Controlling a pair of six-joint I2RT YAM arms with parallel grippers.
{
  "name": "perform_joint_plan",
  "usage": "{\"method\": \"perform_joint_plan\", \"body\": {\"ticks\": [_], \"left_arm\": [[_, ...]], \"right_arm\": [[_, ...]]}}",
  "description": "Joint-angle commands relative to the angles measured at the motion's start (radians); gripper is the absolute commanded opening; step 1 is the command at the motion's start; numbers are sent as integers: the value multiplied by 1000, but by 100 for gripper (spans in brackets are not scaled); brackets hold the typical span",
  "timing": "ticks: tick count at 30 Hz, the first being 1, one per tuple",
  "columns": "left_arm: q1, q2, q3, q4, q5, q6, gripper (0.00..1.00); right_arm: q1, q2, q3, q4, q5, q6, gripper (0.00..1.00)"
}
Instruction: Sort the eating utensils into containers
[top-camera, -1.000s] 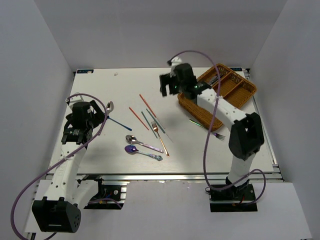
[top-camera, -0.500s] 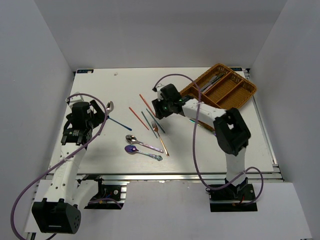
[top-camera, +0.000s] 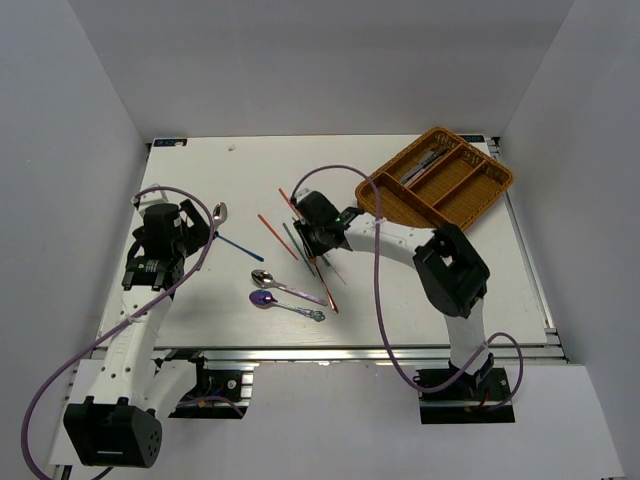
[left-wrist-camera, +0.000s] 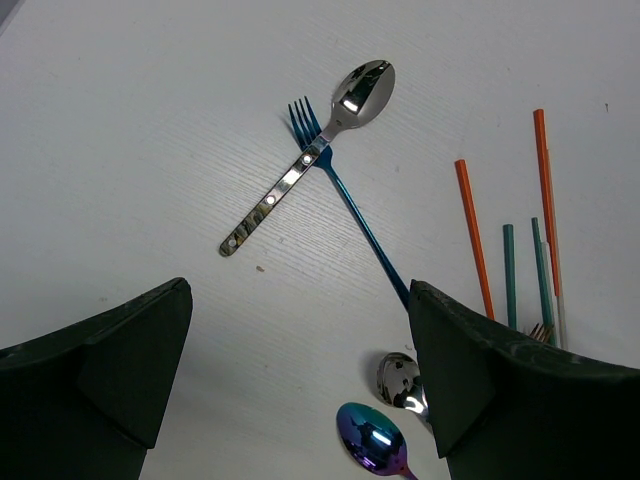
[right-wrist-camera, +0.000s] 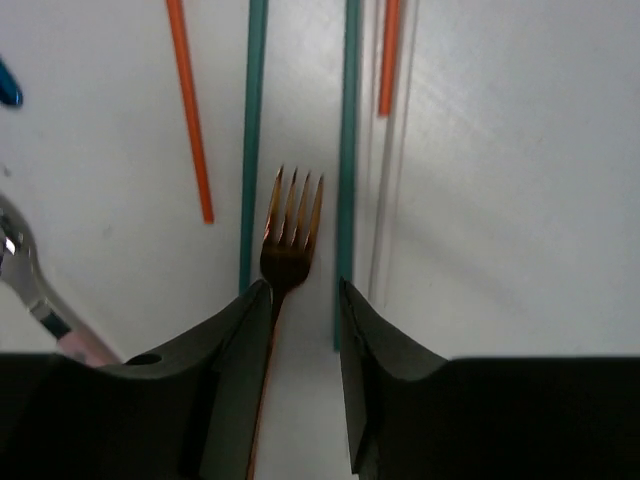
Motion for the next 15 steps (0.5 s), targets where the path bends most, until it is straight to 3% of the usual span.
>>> {"method": "perform_joint_plan", "body": {"ticks": [1,5,15], "left_arm": [[-2,-16,-3,11,13,10,98],[-3,-13,-3,11,16,10,98],[-2,-15,-3,11,16,10,98]], "right_arm": [[50,-137,-144,5,41,88,38],[71,-149,-226,27,11,102,29],[108,-124,-295,41,-12,131,28]]}}
